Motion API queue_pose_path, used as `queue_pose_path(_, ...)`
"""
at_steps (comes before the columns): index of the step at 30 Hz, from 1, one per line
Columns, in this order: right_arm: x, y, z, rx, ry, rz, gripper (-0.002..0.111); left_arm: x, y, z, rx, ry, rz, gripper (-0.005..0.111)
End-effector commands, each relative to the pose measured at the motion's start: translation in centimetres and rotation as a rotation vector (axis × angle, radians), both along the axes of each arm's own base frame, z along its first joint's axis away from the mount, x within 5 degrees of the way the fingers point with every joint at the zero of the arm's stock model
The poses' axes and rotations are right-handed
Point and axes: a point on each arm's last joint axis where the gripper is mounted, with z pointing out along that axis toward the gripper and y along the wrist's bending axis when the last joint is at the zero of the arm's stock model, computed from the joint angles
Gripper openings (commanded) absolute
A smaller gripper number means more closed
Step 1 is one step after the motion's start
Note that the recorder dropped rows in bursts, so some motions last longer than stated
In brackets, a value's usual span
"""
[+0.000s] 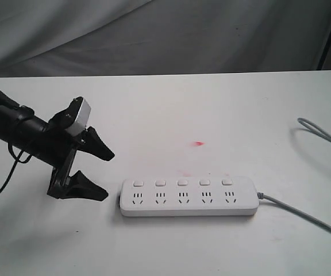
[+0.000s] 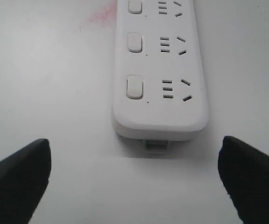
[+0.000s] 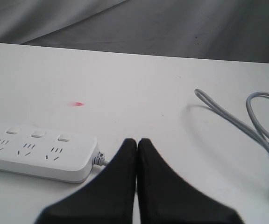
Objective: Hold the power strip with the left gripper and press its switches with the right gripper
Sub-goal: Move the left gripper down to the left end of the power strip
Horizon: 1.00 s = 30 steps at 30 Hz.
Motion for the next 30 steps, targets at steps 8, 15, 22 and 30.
queue_pose_path(8, 0.0, 0.0, -0.1, 0.000, -0.004, 0.006, 0.000, 0.3, -0.9, -0.8, -0.061, 0.044, 0.047, 0.090)
queue_pose_path(15, 0.0, 0.0, -0.1, 0.000, -0.004, 0.006, 0.000, -0.2, -2.9, -1.1, -0.013, 0.013, -0.007, 0.090)
queue_pose_path(22, 0.0, 0.0, -0.1, 0.000, -0.004, 0.006, 0.000, -0.6, -4.3, -1.6, 0.046, -0.029, -0.047, 0.090)
queue_pose_path(30, 0.0, 0.0, -0.1, 0.002, -0.004, 0.006, 0.000, -0.5, -4.5, -2.2, 0.019, 0.004, -0.012, 0.090)
